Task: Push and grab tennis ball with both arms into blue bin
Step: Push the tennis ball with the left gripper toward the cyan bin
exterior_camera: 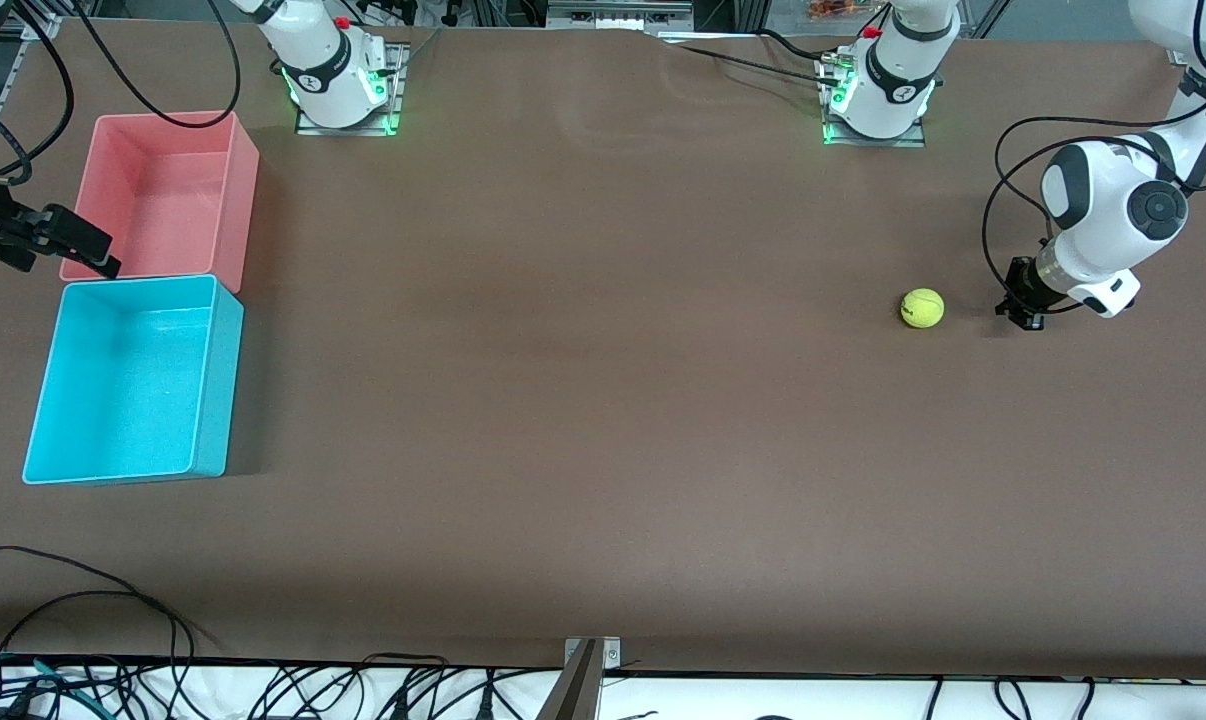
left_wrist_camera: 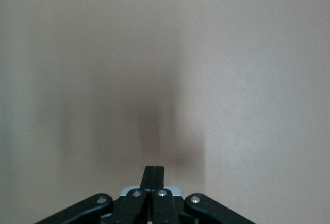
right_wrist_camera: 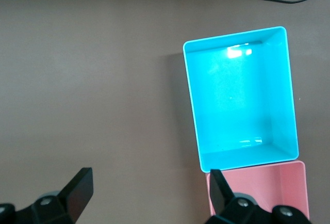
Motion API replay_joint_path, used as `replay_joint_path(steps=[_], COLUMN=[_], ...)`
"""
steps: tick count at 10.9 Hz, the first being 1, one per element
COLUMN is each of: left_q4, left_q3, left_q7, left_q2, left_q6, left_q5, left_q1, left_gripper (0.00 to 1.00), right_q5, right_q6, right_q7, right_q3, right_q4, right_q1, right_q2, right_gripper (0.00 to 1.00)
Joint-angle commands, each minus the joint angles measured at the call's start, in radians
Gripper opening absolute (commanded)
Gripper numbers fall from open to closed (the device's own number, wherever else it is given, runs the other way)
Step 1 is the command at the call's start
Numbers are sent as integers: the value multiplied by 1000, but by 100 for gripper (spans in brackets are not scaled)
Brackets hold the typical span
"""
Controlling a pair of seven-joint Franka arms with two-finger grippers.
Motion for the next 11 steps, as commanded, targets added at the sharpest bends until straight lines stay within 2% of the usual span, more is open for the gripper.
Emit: replay_joint_path(steps=[1, 4, 6, 7, 9, 11], left_q4=[-46, -70, -50, -20, 74, 75], left_q3=[-16, -231, -443, -525, -573, -593], left_q7=[-76, -364, -624, -709, -727, -721], left_q2=[-5, -13, -9, -9, -7, -12], left_q6=[38, 38, 29, 6, -161, -169], left_q5=[44, 44, 44, 36, 4, 1], left_q1=[20, 15, 14, 14, 14, 18], left_gripper=[0, 0, 0, 0, 0, 0], right_q5=[2, 2, 2, 2, 2, 2], right_q6=[-3, -3, -3, -3, -3, -3], right_q7=[1, 1, 1, 1, 1, 1], right_q3=[1, 1, 1, 1, 1, 1], right_q4=[13, 13, 13, 13, 13, 13], right_q1=[-3, -3, -3, -3, -3, -3], right_q2=[2, 2, 2, 2, 2, 2], right_gripper=[100, 100, 100, 100, 100, 100])
